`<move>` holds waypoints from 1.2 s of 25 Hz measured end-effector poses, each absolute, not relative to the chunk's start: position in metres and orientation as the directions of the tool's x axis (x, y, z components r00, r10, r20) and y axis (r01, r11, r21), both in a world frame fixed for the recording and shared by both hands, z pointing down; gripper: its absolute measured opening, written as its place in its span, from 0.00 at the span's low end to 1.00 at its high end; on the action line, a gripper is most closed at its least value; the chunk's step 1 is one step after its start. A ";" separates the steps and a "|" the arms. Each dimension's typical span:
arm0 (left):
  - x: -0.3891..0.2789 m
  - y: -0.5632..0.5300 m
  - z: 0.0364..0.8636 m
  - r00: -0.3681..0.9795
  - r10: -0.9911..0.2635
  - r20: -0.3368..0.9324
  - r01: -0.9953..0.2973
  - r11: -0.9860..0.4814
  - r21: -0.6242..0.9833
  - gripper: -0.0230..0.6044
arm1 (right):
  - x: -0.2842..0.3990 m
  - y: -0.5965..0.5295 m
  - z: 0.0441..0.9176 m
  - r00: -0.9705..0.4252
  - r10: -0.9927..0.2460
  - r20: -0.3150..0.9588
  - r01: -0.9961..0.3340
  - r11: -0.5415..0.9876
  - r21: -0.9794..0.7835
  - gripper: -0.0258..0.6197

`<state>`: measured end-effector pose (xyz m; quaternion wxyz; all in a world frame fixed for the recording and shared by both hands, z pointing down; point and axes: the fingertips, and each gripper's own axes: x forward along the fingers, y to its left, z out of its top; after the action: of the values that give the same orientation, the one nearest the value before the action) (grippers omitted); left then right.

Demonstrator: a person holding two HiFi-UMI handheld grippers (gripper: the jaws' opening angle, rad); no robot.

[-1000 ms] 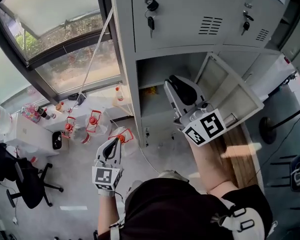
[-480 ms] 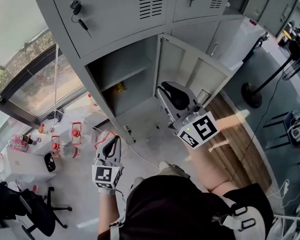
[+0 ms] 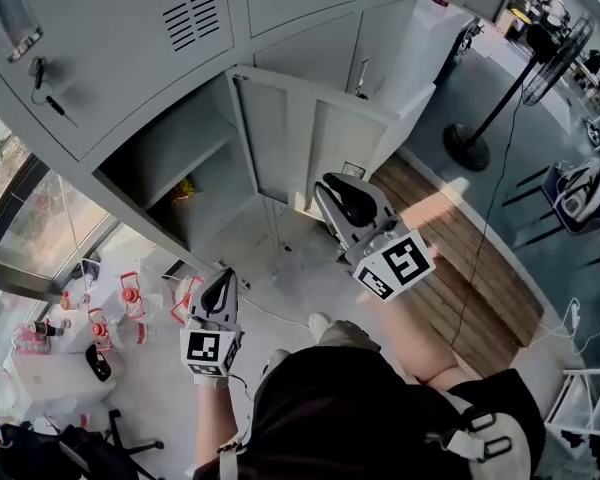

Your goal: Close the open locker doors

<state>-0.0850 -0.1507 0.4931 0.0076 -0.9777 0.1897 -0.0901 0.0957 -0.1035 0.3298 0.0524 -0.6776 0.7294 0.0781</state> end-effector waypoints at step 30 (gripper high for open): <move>-0.018 -0.141 0.507 0.929 -0.314 0.195 -0.317 -0.948 -0.016 0.05 | 0.193 -0.074 0.360 0.051 -0.992 -0.116 -0.999 -0.051 -0.002 0.20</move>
<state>-0.0179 -0.1412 0.5070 -0.0078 -0.9821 0.1607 -0.0979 0.1927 -0.0743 0.3600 0.0407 -0.7237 0.6877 0.0416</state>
